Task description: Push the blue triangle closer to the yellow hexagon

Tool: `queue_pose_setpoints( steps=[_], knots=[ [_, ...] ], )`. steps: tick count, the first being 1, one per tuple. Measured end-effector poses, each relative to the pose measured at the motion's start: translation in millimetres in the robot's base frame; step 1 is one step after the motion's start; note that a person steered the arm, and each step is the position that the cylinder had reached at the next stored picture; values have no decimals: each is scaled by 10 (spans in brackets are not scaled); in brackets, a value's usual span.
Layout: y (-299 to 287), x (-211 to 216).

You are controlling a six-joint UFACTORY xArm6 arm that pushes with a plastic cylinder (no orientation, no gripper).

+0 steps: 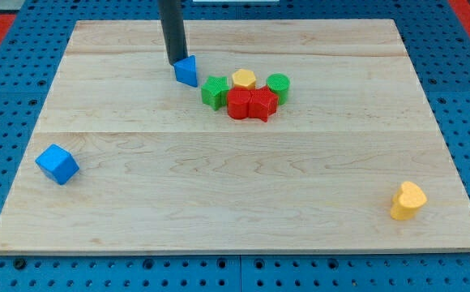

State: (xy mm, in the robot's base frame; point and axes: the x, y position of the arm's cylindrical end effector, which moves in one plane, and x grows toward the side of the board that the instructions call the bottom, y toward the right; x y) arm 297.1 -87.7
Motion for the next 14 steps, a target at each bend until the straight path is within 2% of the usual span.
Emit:
queue_pose_setpoints(
  steps=[2, 4, 5, 6, 7, 8, 10, 13, 14],
  knots=[
    [132, 224],
    [-355, 358],
    [-547, 603],
    [-477, 1123],
    [-88, 1037],
    [14, 834],
    [-36, 639],
    [417, 472],
    [329, 475]
  ],
)
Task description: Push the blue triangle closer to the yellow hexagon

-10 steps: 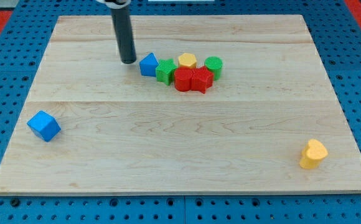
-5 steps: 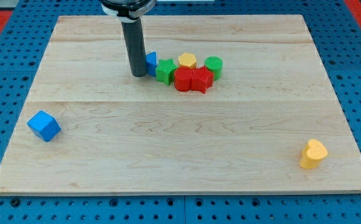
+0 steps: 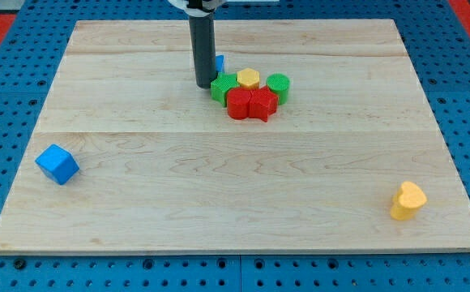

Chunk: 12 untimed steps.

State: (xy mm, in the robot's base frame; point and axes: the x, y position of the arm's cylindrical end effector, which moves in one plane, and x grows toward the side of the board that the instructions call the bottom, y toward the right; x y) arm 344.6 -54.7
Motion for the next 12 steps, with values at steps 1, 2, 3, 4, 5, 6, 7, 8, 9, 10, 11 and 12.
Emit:
queue_pose_setpoints(
  steps=[1, 2, 3, 4, 5, 6, 7, 8, 9, 10, 11, 12],
  knots=[
    [-298, 4],
    [-339, -115],
    [9, -269],
    [248, -287],
    [352, -286],
    [116, -387],
    [16, -667],
    [389, -805],
    [665, -715],
    [668, -553],
    [668, -377],
    [682, -221]
  ],
)
